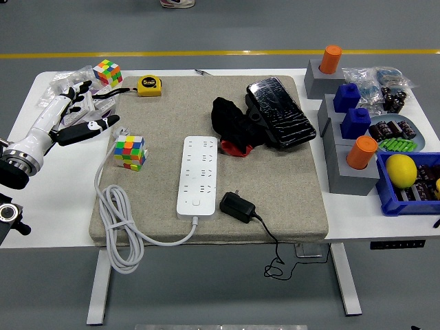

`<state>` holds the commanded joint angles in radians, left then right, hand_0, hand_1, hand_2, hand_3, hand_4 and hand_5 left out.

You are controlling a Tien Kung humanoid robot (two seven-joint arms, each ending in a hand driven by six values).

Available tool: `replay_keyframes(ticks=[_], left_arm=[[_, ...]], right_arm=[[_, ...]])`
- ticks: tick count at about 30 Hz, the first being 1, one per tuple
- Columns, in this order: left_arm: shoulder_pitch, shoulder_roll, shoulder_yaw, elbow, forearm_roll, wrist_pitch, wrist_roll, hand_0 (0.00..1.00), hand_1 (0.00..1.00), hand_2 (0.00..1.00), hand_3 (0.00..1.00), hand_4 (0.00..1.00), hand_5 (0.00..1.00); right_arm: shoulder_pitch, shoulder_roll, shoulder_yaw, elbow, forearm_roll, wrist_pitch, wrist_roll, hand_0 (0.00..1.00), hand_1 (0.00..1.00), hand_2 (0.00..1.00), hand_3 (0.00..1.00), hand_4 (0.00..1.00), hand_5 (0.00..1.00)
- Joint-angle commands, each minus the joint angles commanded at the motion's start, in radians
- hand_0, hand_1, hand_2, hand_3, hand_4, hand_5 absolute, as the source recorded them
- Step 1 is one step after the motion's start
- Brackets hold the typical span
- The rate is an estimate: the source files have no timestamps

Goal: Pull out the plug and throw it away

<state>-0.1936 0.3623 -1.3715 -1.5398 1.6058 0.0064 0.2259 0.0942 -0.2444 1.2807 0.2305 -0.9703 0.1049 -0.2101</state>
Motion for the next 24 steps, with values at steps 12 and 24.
replay_keyframes(ticks=[12, 24], left_arm=[[0.000, 0.000, 0.000, 0.000, 0.000, 0.000, 0.000, 0.867, 0.968, 0.990, 0.998, 0.953, 0.544], [0.000, 0.000, 0.000, 0.000, 0.000, 0.000, 0.000, 0.867, 0.968, 0.990, 0.998, 0.953, 0.544]], right_arm=[[0.000, 0.000, 0.000, 0.000, 0.000, 0.000, 0.000, 0.658, 0.696, 0.705, 0.674, 0.998, 0.500], [0.000, 0.000, 0.000, 0.000, 0.000, 0.000, 0.000, 0.658, 0.696, 0.705, 0.674, 0.998, 0.500]])
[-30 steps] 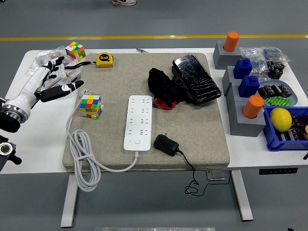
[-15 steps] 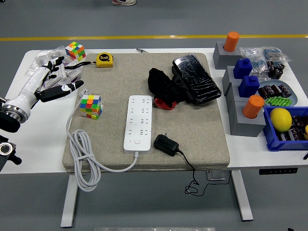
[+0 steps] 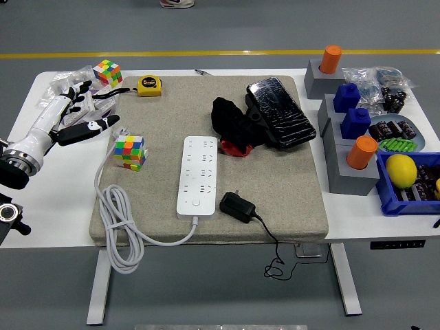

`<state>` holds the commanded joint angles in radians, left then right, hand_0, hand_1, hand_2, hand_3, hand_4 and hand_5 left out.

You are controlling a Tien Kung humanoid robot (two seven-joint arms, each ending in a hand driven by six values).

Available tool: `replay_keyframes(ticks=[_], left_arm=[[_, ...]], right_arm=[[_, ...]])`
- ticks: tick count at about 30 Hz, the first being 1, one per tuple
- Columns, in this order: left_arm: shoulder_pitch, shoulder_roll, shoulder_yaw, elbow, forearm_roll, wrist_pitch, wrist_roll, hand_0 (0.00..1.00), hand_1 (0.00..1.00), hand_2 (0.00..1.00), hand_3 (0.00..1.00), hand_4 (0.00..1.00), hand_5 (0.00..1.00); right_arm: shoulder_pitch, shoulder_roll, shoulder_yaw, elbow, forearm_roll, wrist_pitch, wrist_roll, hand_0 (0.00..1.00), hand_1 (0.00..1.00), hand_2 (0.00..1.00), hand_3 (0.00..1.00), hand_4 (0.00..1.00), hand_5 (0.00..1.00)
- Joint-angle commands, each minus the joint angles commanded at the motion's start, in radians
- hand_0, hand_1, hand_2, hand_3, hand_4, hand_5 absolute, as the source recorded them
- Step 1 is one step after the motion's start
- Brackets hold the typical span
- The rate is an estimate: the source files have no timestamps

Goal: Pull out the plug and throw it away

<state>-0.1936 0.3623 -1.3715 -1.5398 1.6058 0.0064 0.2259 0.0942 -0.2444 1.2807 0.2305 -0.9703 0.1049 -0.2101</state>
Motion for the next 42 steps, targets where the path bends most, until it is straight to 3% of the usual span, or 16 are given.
replay_keyframes(ticks=[42], left_arm=[[0.000, 0.000, 0.000, 0.000, 0.000, 0.000, 0.000, 0.867, 0.968, 0.990, 0.998, 0.953, 0.544]], right_arm=[[0.000, 0.000, 0.000, 0.000, 0.000, 0.000, 0.000, 0.658, 0.696, 0.705, 0.674, 0.998, 0.500]])
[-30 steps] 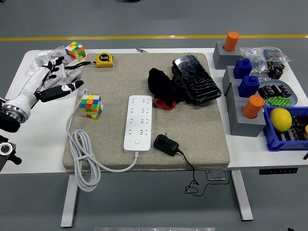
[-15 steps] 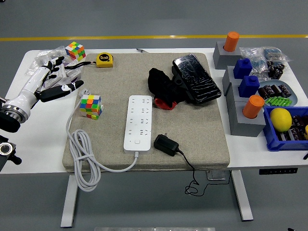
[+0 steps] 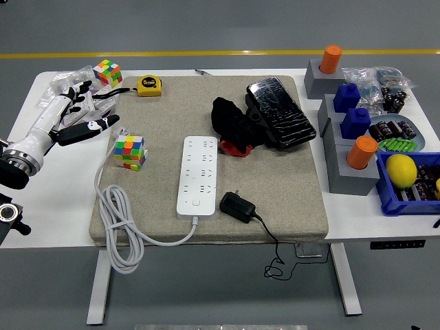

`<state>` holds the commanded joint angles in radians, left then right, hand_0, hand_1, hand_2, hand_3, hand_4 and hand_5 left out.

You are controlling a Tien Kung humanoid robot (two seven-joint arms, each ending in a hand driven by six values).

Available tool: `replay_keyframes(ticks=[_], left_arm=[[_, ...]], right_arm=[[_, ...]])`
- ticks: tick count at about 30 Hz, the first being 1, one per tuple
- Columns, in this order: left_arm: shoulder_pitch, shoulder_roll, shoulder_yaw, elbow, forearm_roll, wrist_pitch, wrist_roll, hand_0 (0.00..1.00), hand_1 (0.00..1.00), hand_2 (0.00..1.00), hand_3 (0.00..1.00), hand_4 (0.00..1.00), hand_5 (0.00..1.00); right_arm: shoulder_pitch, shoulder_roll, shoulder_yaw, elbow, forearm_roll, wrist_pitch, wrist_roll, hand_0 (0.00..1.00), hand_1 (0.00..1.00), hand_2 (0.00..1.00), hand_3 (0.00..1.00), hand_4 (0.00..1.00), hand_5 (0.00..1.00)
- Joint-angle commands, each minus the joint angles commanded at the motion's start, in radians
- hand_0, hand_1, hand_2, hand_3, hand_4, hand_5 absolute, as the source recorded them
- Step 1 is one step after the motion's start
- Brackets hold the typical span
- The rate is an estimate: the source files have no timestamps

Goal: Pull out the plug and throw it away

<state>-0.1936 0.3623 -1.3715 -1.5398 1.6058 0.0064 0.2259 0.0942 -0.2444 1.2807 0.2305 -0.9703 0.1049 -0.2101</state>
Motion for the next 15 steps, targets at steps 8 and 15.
replay_keyframes(ticks=[8, 15], left_arm=[[0.000, 0.000, 0.000, 0.000, 0.000, 0.000, 0.000, 0.867, 0.968, 0.990, 0.998, 0.953, 0.544], [0.000, 0.000, 0.000, 0.000, 0.000, 0.000, 0.000, 0.867, 0.968, 0.990, 0.998, 0.953, 0.544]], right_arm=[[0.000, 0.000, 0.000, 0.000, 0.000, 0.000, 0.000, 0.658, 0.696, 0.705, 0.674, 0.998, 0.500], [0.000, 0.000, 0.000, 0.000, 0.000, 0.000, 0.000, 0.658, 0.696, 0.705, 0.674, 0.998, 0.500]])
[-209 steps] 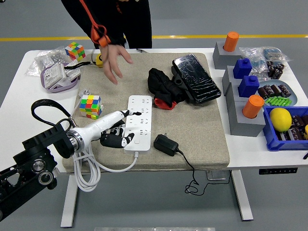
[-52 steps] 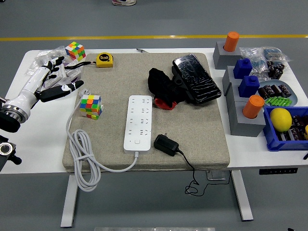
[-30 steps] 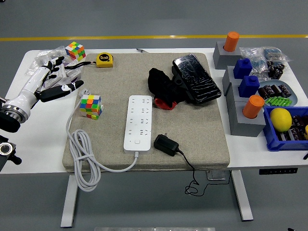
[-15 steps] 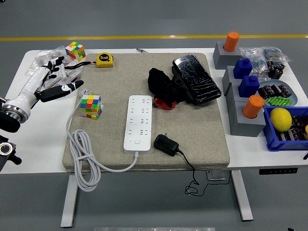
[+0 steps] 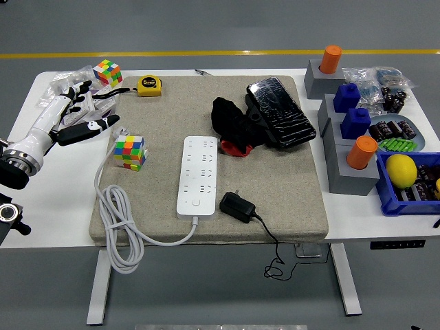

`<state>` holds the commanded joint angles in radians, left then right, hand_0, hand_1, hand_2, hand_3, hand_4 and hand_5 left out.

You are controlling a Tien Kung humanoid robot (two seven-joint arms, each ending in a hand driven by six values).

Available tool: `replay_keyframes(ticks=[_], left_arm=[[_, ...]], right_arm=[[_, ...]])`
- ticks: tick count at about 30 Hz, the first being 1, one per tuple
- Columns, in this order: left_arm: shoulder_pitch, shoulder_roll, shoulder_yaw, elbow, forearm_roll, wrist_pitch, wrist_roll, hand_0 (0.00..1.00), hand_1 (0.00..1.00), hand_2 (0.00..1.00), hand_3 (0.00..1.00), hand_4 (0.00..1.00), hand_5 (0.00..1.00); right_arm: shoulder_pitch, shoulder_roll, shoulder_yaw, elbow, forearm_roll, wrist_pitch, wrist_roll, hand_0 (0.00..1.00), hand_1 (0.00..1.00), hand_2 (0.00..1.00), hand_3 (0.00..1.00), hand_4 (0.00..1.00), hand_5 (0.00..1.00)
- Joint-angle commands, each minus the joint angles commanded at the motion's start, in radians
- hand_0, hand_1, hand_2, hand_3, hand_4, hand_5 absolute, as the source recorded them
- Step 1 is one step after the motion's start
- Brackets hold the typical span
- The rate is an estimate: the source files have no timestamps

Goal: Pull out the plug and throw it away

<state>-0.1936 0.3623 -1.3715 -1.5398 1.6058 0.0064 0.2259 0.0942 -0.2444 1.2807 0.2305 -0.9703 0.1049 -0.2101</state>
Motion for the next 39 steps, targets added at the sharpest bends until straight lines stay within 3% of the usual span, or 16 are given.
replay_keyframes(ticks=[39], left_arm=[[0.000, 0.000, 0.000, 0.000, 0.000, 0.000, 0.000, 0.867, 0.968, 0.990, 0.998, 0.953, 0.544]], right_arm=[[0.000, 0.000, 0.000, 0.000, 0.000, 0.000, 0.000, 0.658, 0.696, 0.705, 0.674, 0.998, 0.500]])
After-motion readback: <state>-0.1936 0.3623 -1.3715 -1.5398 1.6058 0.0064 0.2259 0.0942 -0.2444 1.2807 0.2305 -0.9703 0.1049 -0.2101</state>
